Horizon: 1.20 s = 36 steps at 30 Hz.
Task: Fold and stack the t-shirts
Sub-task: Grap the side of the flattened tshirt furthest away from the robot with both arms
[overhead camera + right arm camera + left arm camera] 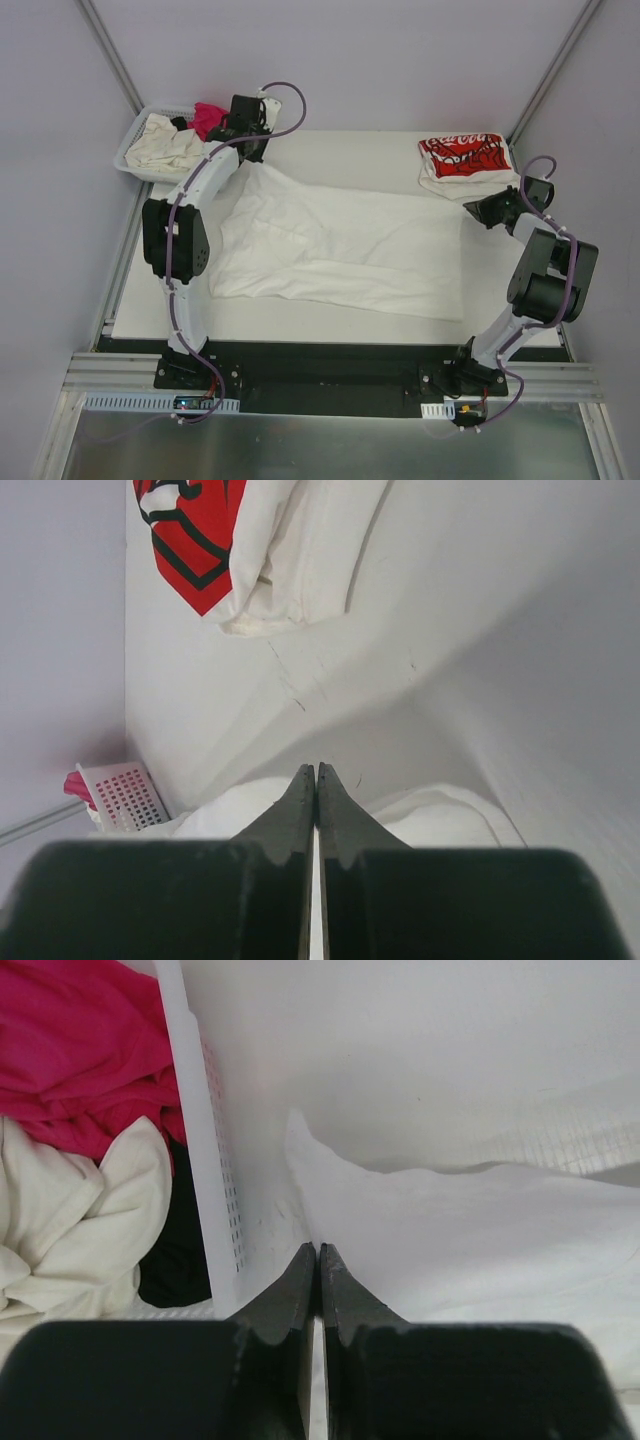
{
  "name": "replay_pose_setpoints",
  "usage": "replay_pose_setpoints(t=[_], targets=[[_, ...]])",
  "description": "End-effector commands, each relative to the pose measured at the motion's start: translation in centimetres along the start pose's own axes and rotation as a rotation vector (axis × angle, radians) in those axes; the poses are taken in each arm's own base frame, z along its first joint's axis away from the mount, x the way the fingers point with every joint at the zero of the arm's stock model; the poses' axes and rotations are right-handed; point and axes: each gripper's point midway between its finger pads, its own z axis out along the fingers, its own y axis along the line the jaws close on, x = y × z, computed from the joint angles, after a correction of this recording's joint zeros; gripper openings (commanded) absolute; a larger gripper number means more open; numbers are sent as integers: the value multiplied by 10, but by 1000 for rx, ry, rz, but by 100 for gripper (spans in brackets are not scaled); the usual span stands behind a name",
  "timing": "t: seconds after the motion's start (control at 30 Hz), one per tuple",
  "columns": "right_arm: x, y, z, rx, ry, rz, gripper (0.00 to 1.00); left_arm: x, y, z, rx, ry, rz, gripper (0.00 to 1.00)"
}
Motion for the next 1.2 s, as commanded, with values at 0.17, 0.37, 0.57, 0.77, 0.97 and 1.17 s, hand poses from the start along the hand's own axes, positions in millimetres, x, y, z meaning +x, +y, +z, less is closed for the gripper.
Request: replay_pose_setpoints(t=[0.17, 0.37, 0.57, 0.77, 0.97, 1.17], targets=[[-6, 18, -30, -69, -59, -20, 1, -27, 16, -55, -64, -103, -40, 0], [-4, 16, -38, -84, -64, -4, 1, -14, 6, -56, -51, -77, -39, 0], [-2, 11, -48, -90, -67, 4, 1, -1, -2, -60, -36, -55, -69, 0], [-2, 6, -54, -89, -79, 15, 1, 6, -3, -69, -36, -53, -83, 0], [1, 6, -59, -95, -77, 13, 1, 13, -6, -79, -26, -51, -100, 0], [5, 6, -64, -100, -75, 12, 1, 26, -12, -85, -9, -35, -126, 0]])
